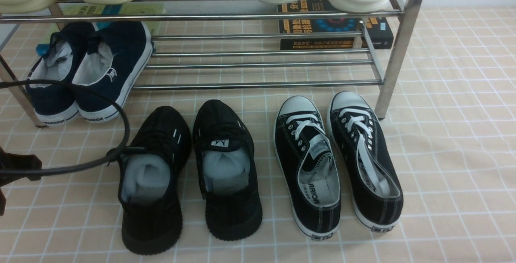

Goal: Take the shoes off the shelf from the light coffee tablecloth by hand.

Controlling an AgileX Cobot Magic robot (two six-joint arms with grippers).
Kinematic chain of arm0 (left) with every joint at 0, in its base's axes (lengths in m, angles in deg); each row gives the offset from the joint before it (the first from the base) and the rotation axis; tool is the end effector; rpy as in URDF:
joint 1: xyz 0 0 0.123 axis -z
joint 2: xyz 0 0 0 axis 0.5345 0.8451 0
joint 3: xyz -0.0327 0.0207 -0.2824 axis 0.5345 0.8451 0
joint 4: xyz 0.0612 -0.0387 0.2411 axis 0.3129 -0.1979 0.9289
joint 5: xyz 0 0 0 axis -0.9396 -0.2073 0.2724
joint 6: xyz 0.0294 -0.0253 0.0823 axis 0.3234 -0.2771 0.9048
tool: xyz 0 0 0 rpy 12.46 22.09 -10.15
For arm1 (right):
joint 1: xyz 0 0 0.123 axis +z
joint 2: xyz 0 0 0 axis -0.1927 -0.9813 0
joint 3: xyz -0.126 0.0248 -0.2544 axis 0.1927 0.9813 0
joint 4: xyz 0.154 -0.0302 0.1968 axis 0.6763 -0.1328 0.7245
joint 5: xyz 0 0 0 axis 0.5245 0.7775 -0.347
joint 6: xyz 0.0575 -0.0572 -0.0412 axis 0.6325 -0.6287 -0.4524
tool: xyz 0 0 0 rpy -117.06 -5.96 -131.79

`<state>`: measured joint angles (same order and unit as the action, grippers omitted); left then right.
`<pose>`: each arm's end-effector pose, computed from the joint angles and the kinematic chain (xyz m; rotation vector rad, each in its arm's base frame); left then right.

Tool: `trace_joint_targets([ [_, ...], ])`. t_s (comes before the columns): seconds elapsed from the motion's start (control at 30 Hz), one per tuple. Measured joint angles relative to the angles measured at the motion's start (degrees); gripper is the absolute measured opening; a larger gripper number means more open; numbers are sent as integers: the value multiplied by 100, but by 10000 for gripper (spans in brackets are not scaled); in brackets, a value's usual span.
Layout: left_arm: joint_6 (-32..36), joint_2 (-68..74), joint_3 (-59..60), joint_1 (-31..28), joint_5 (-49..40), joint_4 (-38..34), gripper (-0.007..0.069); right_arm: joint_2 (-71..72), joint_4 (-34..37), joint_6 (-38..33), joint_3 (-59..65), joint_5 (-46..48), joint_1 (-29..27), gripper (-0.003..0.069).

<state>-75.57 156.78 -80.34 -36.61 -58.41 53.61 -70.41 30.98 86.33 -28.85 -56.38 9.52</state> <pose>0.2034 0.0241 0.2982 -0.2500 2.7994 0.1341 0.0517 -0.0009 0.1734 0.2405 1.8751 0.1436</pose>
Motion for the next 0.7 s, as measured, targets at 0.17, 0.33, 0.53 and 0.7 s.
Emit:
trace_joint_targets([
  [0.17,11,-227,0,0,-69,-13,1,0,11,0,0,5,0,14],
  [0.33,24,-528,0,0,-80,-13,1,0,11,0,0,6,0,19],
  [0.53,36,-710,0,0,-111,-13,1,0,11,-80,0,6,0,27],
  [0.7,36,-743,0,0,-160,-13,2,0,11,-292,0,0,0,29],
])
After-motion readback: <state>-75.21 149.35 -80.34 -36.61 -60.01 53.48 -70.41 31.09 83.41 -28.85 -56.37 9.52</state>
